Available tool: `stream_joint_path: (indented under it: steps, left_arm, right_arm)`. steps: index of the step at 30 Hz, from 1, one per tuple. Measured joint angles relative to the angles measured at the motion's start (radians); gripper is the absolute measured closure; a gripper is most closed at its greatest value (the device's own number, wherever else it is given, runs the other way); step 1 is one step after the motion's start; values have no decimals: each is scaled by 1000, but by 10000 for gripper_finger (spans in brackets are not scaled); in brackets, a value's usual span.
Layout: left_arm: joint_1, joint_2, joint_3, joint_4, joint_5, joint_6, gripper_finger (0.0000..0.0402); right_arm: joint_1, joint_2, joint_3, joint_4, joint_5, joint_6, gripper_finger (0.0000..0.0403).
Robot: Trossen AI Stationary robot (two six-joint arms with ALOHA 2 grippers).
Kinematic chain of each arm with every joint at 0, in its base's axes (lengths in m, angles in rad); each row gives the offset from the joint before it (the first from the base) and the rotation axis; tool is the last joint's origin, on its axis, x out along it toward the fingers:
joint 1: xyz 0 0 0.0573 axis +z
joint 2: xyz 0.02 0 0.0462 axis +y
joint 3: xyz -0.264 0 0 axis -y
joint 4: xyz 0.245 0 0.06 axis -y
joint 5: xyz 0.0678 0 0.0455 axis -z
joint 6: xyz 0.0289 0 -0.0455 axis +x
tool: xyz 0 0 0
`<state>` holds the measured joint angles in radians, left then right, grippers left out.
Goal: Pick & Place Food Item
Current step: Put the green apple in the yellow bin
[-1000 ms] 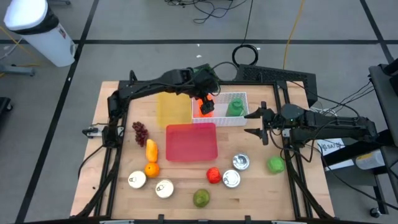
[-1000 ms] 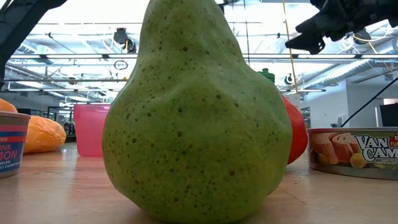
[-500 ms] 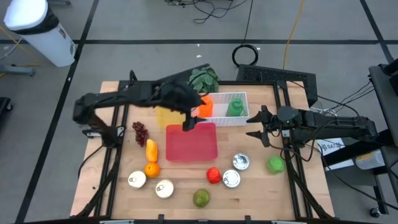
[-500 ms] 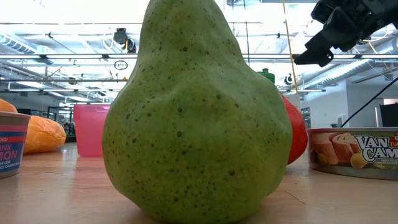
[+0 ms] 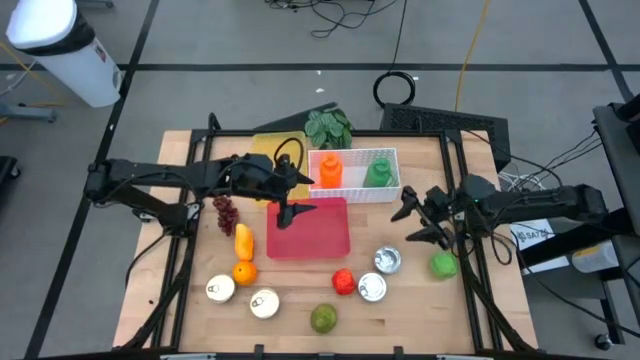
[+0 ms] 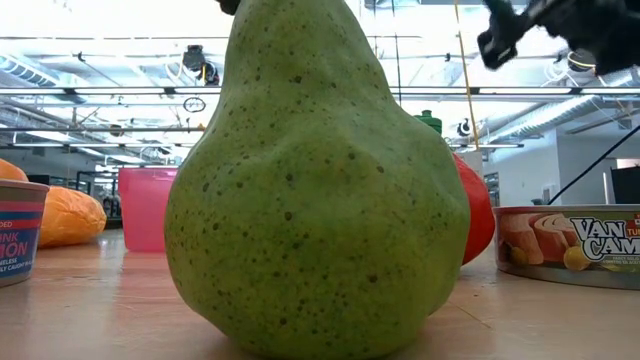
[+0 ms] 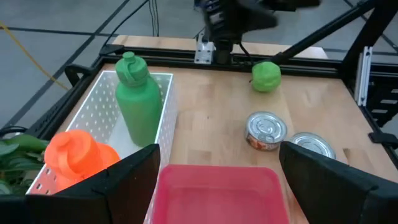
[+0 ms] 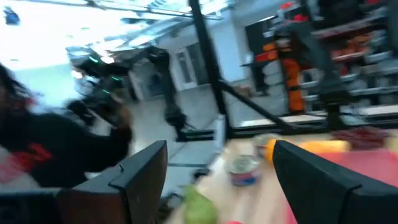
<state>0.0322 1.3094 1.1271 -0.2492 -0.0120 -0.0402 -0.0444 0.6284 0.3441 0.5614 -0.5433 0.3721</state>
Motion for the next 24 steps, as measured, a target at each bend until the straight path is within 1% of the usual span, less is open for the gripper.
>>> stream_joint_path:
  steps: [2, 4, 6, 9, 11, 13, 15, 16, 19, 21, 24]
  left_arm:
    - [0, 1, 0, 0, 0, 2, 62]
    - [0, 4, 0, 12, 0, 8, 62]
    - [-1, 6, -1, 8, 0, 20, 62]
    - [-1, 6, -1, 8, 0, 38, 62]
    - [0, 6, -1, 7, 0, 39, 62]
    - [0, 6, -1, 2, 0, 39, 62]
    - [0, 6, -1, -5, 0, 47, 62]
    - [0, 6, -1, -10, 0, 52, 62]
    - [0, 6, -1, -13, -14, 57, 62]
    - [0, 6, -1, -14, -16, 57, 62]
    - [0, 6, -23, 5, -16, 58, 62]
  right_arm:
    - [50, 11, 53, -39, 6, 11, 126]
    - [117, 25, 136, -146, 64, -10, 126]
    - [182, 51, 239, -329, 161, -42, 126]
    - [265, 120, 409, -673, 311, -44, 126]
    - [312, 180, 505, -878, 422, 14, 126]
    - [350, 250, 592, -1059, 508, 108, 126]
    - [370, 317, 666, -1267, 525, 234, 126]
    - [374, 350, 696, -1375, 515, 313, 126]
    - [374, 428, 752, -1673, 442, 597, 126]
    - [393, 459, 753, -1815, 401, 760, 126]
    - [445, 483, 727, -1907, 363, 929, 126]
